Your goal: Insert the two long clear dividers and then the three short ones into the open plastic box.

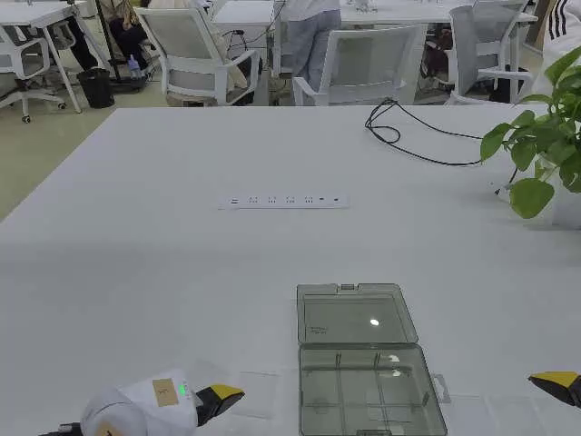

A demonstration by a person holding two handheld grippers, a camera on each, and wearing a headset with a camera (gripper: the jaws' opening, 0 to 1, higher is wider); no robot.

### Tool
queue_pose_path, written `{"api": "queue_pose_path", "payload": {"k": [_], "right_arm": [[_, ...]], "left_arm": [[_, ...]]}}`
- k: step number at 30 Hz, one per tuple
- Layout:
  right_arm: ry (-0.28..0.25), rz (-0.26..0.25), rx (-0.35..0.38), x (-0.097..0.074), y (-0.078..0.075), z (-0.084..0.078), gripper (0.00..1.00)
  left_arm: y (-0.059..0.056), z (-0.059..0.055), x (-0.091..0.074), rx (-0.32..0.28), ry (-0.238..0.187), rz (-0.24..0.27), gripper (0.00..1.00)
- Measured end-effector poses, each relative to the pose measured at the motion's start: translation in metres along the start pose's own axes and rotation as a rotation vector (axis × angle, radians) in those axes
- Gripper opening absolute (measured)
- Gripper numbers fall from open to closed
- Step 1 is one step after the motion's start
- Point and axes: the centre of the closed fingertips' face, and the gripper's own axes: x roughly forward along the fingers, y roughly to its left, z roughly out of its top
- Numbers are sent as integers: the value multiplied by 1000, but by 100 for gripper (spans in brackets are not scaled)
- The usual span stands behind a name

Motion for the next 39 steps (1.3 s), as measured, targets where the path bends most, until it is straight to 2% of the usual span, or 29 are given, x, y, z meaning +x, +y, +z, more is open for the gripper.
{"api": "queue_pose_path", "payload": {"k": [20,39], "right_arm": [[-5,6,-7,1,1,2,96],[-7,6,-7,2,1,4,96]], "left_arm": [[-3,1,0,6,8,-7,100],[-2,0,0,7,9,-7,100]]}}
